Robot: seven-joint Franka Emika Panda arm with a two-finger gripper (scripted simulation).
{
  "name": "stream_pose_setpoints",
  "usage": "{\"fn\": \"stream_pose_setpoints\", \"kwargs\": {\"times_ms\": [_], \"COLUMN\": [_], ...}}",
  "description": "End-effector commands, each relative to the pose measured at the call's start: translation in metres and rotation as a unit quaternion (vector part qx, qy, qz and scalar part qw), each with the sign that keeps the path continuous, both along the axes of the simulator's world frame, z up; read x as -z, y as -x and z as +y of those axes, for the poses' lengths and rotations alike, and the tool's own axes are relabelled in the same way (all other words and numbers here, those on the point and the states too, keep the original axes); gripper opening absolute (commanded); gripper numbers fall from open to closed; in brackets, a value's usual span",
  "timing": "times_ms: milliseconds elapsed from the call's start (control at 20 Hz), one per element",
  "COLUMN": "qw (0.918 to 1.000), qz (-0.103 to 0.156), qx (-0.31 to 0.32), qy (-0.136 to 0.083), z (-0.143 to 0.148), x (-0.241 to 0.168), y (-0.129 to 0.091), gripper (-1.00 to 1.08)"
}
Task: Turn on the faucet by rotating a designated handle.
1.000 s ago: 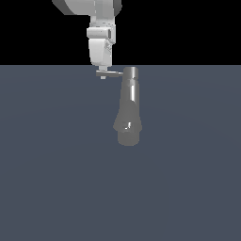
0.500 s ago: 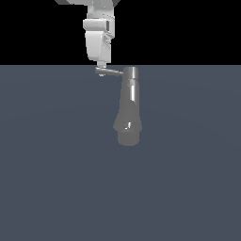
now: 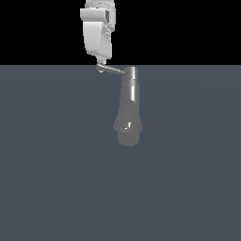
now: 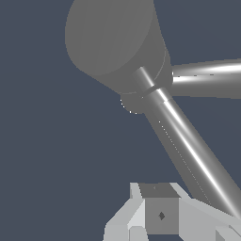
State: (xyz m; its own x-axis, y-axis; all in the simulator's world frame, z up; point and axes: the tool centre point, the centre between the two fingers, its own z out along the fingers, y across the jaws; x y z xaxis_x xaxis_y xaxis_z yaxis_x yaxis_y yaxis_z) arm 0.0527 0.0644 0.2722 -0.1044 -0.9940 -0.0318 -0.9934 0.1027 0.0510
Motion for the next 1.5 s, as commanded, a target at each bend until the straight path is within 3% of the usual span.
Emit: {"fn": "stream_pose_setpoints", "kwargs": {"times_ms": [0, 100, 1300, 1450], "qw": [1.0, 1.0, 1.0, 1.0], "qz": [0.006, 0.0, 0.006, 0.004], "qx": [-0.006, -0.001, -0.006, -0.009], "qy": [-0.001, 0.0, -0.001, -0.001], "z": [0.009, 0.002, -0.047, -0.047], "x": [-0.001, -0.003, -0.03, -0.03], "y": [0.012, 0.005, 0.077, 0.074], "gripper": [-1.0, -1.0, -1.0, -1.0]}}
